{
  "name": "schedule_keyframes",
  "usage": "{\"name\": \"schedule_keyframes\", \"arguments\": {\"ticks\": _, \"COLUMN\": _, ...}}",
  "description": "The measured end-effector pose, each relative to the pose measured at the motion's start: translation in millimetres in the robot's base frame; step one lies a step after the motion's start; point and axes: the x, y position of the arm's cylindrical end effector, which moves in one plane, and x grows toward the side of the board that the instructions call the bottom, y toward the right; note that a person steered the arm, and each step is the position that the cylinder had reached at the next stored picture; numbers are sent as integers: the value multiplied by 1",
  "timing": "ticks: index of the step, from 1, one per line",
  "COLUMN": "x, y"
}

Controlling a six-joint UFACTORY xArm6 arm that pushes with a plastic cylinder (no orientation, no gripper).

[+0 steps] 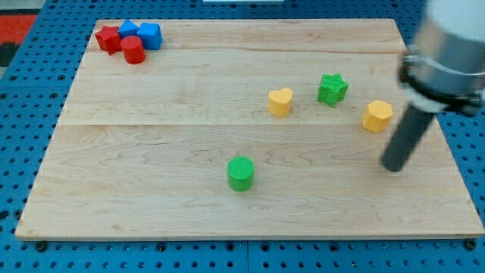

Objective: Push the yellow hexagon towards left side

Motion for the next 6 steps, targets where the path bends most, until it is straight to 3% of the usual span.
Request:
{"name": "schedule_keyframes", "arguments": {"ticks": 2, "x": -82, "y": 9}}
{"name": "schedule_keyframes", "arguments": {"ticks": 4, "x": -73, "y": -161}}
{"name": "schedule_keyframes", "arguments": {"ticks": 5, "x": -83, "y": -166}}
{"name": "schedule_keyframes", "arguments": {"ticks": 6, "x": -82, "y": -227}}
